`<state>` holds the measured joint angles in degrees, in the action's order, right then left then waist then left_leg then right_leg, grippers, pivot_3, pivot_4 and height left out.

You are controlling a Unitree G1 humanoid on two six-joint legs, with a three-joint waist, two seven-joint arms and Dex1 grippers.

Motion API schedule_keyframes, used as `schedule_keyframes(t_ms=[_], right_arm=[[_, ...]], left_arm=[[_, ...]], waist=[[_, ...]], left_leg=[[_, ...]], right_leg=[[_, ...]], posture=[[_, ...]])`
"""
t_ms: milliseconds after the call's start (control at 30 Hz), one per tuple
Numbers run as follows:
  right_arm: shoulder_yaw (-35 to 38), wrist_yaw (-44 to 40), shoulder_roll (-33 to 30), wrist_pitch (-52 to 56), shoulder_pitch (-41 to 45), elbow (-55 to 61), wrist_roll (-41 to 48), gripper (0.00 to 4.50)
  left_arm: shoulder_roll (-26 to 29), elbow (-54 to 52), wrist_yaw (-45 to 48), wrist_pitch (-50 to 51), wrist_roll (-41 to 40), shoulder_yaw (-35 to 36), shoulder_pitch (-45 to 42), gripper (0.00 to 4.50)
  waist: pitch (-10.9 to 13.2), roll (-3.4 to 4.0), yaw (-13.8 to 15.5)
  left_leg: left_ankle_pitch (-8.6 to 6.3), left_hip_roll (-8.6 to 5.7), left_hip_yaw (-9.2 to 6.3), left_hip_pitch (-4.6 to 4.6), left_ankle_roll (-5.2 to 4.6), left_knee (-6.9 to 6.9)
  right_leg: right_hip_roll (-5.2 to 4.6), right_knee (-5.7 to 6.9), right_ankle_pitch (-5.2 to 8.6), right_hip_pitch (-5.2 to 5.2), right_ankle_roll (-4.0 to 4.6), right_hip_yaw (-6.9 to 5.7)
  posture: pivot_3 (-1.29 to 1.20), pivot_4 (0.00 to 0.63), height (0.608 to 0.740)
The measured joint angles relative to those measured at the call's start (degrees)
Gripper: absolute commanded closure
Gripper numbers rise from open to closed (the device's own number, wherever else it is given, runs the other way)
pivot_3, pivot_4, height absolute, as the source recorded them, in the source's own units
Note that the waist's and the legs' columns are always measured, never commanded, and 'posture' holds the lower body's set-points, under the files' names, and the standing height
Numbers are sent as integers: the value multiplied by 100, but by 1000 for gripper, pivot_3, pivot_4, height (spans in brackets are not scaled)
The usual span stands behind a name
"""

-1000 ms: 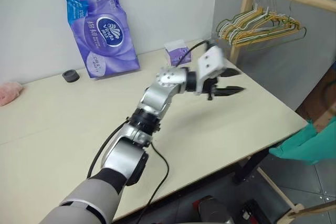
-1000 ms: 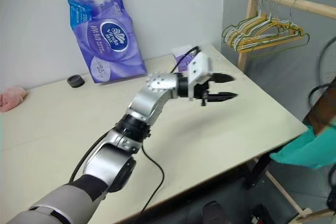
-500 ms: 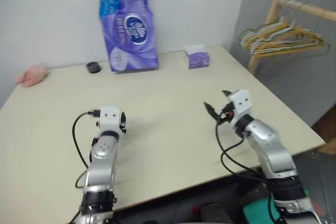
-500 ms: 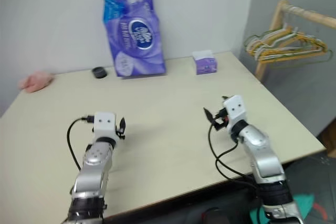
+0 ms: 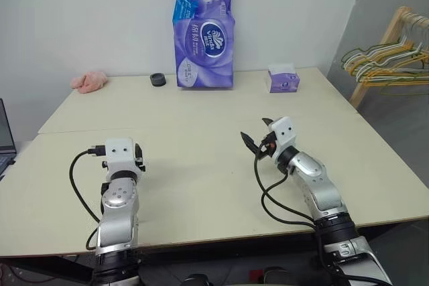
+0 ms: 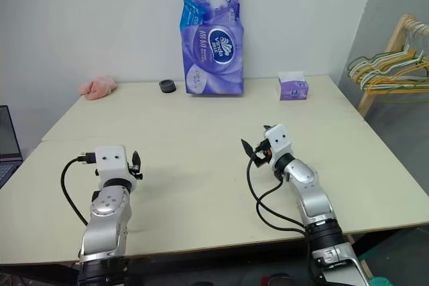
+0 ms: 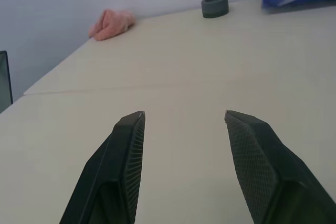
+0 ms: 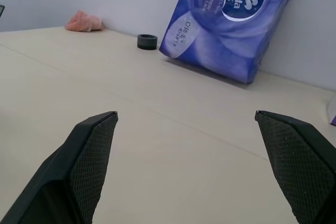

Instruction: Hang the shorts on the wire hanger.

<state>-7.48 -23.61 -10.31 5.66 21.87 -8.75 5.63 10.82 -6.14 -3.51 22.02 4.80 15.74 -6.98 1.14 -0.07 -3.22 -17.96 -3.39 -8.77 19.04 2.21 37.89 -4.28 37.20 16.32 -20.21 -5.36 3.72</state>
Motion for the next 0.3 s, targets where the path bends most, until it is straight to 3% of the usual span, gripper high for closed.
schedule_keyframes(t_ms=[300], right_arm=[[-7,-10,21,-7,-3,8,4,20]], left_arm=[[-42,207,-128,-138,-35,-13,-111,1933]], waist=[[0,0,-4]], left_leg=[[-1,0,2,0,0,-1]], right_leg=[[0,-2,0,0,0,2]], posture=[[-50,0,740]])
